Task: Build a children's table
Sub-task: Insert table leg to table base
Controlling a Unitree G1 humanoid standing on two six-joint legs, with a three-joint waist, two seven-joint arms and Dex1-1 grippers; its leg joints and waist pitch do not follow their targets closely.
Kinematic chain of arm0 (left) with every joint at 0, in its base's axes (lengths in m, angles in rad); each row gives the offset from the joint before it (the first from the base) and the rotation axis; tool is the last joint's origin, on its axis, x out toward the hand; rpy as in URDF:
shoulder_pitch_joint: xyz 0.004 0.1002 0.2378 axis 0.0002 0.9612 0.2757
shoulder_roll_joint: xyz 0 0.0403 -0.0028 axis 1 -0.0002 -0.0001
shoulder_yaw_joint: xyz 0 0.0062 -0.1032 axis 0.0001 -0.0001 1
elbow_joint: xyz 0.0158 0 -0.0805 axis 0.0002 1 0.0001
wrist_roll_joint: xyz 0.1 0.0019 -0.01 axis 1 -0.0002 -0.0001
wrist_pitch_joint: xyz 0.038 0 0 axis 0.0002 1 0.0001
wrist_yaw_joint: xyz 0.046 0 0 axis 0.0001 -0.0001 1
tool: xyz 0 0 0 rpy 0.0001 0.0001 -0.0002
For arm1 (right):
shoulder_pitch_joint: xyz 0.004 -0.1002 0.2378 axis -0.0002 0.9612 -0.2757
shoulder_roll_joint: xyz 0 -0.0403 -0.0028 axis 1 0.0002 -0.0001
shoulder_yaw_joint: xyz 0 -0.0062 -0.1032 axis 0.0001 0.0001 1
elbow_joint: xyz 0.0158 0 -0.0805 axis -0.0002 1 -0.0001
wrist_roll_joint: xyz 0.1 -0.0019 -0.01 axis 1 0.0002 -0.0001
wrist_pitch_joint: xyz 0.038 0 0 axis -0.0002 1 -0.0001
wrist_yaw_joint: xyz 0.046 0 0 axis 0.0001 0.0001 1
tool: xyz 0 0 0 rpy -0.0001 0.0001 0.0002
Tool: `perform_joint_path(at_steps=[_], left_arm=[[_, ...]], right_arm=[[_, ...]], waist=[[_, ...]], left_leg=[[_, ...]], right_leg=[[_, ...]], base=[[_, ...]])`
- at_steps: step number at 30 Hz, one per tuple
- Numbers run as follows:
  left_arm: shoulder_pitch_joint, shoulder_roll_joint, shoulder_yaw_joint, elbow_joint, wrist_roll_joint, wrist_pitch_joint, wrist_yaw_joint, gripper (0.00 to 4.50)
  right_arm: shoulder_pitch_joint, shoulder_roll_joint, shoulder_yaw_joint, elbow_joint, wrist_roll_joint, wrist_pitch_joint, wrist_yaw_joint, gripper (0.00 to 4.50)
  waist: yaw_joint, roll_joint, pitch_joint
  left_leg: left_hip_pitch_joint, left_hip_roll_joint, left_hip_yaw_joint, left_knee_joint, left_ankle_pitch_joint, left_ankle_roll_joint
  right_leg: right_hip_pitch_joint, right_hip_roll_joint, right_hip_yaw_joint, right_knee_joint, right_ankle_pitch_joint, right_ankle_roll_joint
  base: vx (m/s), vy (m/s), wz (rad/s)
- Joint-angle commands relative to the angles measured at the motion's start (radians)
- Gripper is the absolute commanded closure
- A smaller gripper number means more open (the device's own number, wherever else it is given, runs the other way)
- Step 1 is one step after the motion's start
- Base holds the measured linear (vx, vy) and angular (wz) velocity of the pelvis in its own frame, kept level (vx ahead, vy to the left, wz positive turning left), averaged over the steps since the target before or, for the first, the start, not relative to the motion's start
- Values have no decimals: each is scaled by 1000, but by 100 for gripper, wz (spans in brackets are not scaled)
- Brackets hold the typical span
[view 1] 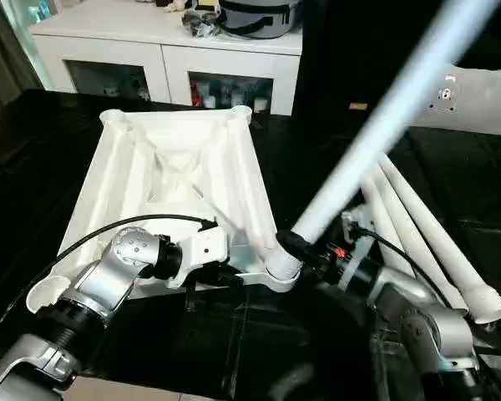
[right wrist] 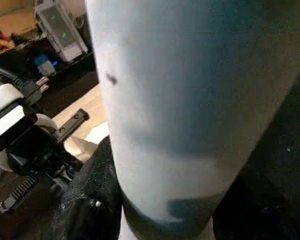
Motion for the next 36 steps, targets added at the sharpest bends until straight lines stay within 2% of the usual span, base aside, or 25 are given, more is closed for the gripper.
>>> perform_joint_path(at_steps=[1,2,6,8,11,12,13,14,15,16,18,21,22,23,24,27,28,29,31,32,33,35,36], left_arm=[[-24,9,-12,21,50,-12,-5,450],[-27,9,-12,26,52,-15,-7,450],[-33,10,-14,34,56,-19,-10,450],[-37,14,-19,40,64,-26,-15,450],[-36,15,-20,41,66,-28,-16,450],[-34,16,-21,39,67,-28,-20,450],[-33,17,-22,36,67,-28,-21,450],[-33,17,-23,36,67,-28,-21,450],[-31,17,-26,31,67,-27,-27,450],[-29,17,-27,29,67,-27,-30,450],[-28,18,-30,22,67,-28,-37,450],[-28,20,-32,17,69,-33,-48,450],[-28,22,-34,10,70,-33,-58,450],[-28,23,-34,3,69,-31,-63,450],[-33,24,-33,5,68,-34,-70,450],[-45,25,-34,-2,61,-35,-88,450],[-51,24,-34,-2,57,-36,-98,450],[-52,24,-34,-2,57,-36,-100,450],[-61,23,-34,-6,54,-34,-113,450],[-66,23,-36,-17,53,-25,-123,450],[-71,23,-36,-15,55,-26,-125,450],[-73,24,-36,-13,57,-26,-125,450],[-74,26,-35,-10,59,-26,-124,450]], right_arm=[[50,-5,27,73,-43,8,-13,260],[58,-16,52,81,-80,-28,-15,260],[52,-49,114,101,-171,-85,-27,260],[27,-89,175,117,-254,-113,-30,260],[18,-99,191,123,-275,-119,-28,260],[-8,-116,218,125,-299,-114,-6,260],[-19,-123,227,124,-303,-104,6,260],[-20,-123,228,123,-303,-104,7,260],[-38,-141,251,121,-306,-85,39,260],[-45,-151,263,122,-309,-80,55,260],[-59,-169,290,133,-311,-68,91,260],[-70,-183,314,148,-319,-67,117,260],[-77,-194,333,161,-328,-71,140,260],[-79,-196,336,164,-325,-69,150,260],[-82,-197,339,167,-319,-61,164,260],[-82,-214,351,157,-305,-41,214,260],[-86,-223,367,154,-304,-36,238,260],[-86,-224,370,153,-304,-35,242,260],[-91,-232,390,144,-298,-23,273,260],[-92,-236,407,127,-293,-8,298,260],[-93,-235,416,119,-292,1,306,260],[-93,-234,422,115,-292,7,311,260],[-95,-232,427,115,-294,10,313,260]], waist=[[-3,13,-35],[-3,17,-35],[-6,17,-31],[-9,17,-30],[-13,18,-27],[-14,8,-25],[-16,12,-23],[-17,12,-24],[-18,3,-24],[-16,10,-25],[-19,3,-22],[-20,5,-22],[-20,3,-19],[-23,-1,-13],[-22,-5,-12],[-19,-6,-6],[-20,-10,-1],[-20,-8,-1],[-21,-13,3],[-22,-15,4],[-23,-17,4],[-23,-17,1],[-24,-19,1]], left_leg=[[2,76,-26,-91,-208,-17],[2,76,-27,-92,-212,-18],[4,76,-29,-97,-242,-22],[4,75,-30,-98,-251,-23],[7,74,-31,-99,-289,-23],[7,76,-32,-102,-298,-20],[8,76,-35,-103,-313,-22],[9,76,-35,-103,-316,-22],[9,76,-33,-102,-315,-19],[11,77,-34,-102,-313,-18],[7,80,-33,-105,-292,-12],[7,80,-31,-105,-292,-10],[6,80,-30,-106,-286,-5],[3,79,-29,-108,-285,-1],[4,78,-26,-108,-279,5],[7,80,-24,-112,-256,18],[8,81,-22,-115,-246,23],[9,82,-22,-116,-246,23],[8,84,-22,-118,-239,22],[5,84,-23,-118,-219,26],[5,84,-22,-118,-208,28],[8,83,-18,-111,-149,43],[7,82,-17,-109,-137,48]], right_leg=[[32,-102,60,-89,-191,-221],[32,-102,60,-89,-203,-218],[29,-102,62,-99,-293,-189],[28,-101,62,-101,-309,-182],[23,-103,65,-109,-389,-166],[22,-103,65,-111,-419,-158],[20,-103,64,-111,-450,-150],[19,-103,64,-113,-460,-146],[18,-103,66,-115,-468,-142],[16,-105,67,-115,-466,-144],[16,-100,67,-109,-389,-159],[18,-99,67,-105,-339,-177],[18,-99,68,-104,-319,-182],[17,-98,67,-106,-322,-181],[17,-99,68,-109,-331,-177],[15,-98,69,-112,-322,-173],[13,-96,68,-113,-300,-178],[13,-96,68,-111,-292,-181],[13,-96,67,-110,-256,-187],[18,-96,67,-103,-206,-196],[19,-96,67,-102,-182,-200],[22,-95,65,-92,-57,-225],[23,-95,65,-89,-29,-232]], base=[[0,0,0],[0,0,0],[0,0,0],[0,0,0],[0,0,0],[0,0,0],[0,0,0],[0,0,0],[0,0,0],[0,0,0],[0,0,0],[0,0,0],[0,0,0],[0,0,0],[0,0,0],[0,0,0],[0,0,0],[0,0,0],[0,0,0],[0,0,0],[52,9,-2],[56,7,-1],[58,-1,1]])
